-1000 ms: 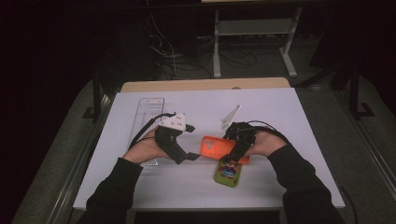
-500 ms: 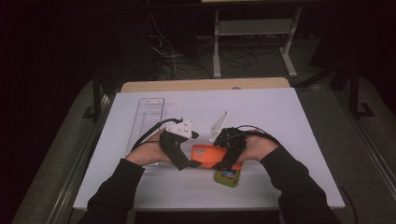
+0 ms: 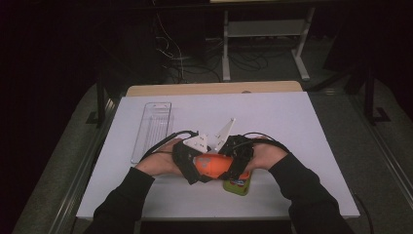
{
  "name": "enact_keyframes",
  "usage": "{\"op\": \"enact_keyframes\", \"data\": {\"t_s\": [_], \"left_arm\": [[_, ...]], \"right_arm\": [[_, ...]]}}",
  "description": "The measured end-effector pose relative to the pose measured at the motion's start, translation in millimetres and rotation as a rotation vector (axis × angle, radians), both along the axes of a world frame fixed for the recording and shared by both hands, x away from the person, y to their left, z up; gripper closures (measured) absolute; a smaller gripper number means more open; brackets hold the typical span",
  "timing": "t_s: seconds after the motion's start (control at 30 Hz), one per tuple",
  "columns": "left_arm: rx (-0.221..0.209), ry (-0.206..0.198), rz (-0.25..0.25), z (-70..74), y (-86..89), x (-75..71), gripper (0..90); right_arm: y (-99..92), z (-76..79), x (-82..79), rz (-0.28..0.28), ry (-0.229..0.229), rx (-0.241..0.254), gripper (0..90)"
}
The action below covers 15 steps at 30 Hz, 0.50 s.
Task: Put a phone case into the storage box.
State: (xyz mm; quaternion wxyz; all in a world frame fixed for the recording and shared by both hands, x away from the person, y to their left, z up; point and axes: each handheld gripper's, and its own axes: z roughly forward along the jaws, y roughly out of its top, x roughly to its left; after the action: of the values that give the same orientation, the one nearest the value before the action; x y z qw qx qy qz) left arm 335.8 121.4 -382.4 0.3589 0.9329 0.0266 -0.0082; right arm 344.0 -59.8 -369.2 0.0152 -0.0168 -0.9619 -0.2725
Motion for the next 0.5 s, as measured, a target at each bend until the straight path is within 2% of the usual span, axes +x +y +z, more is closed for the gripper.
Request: {"op": "enact_keyframes", "data": {"t_s": [0.13,0.23,0.37,0.5], "left_arm": [[0.016,-0.001,-0.005,-1.7,-0.6,-0.3,0.0],[0.016,-0.009,-0.01,-2.0,0.3,-0.2,5.7],[0.024,-0.006,-0.013,-2.6,0.0,-0.2,6.7],[0.021,-0.001,-0.016,-2.9,1.4,0.2,11.5]], "right_arm": [[-0.8,0.5,0.5,0.005,-0.005,0.006,14.9],[-1.1,1.0,0.4,0.004,-0.003,0.006,14.9],[-0.6,1.2,-0.2,0.004,0.0,0.01,14.9],[-0.7,1.9,-0.4,0.004,-0.002,0.013,14.8]]}}
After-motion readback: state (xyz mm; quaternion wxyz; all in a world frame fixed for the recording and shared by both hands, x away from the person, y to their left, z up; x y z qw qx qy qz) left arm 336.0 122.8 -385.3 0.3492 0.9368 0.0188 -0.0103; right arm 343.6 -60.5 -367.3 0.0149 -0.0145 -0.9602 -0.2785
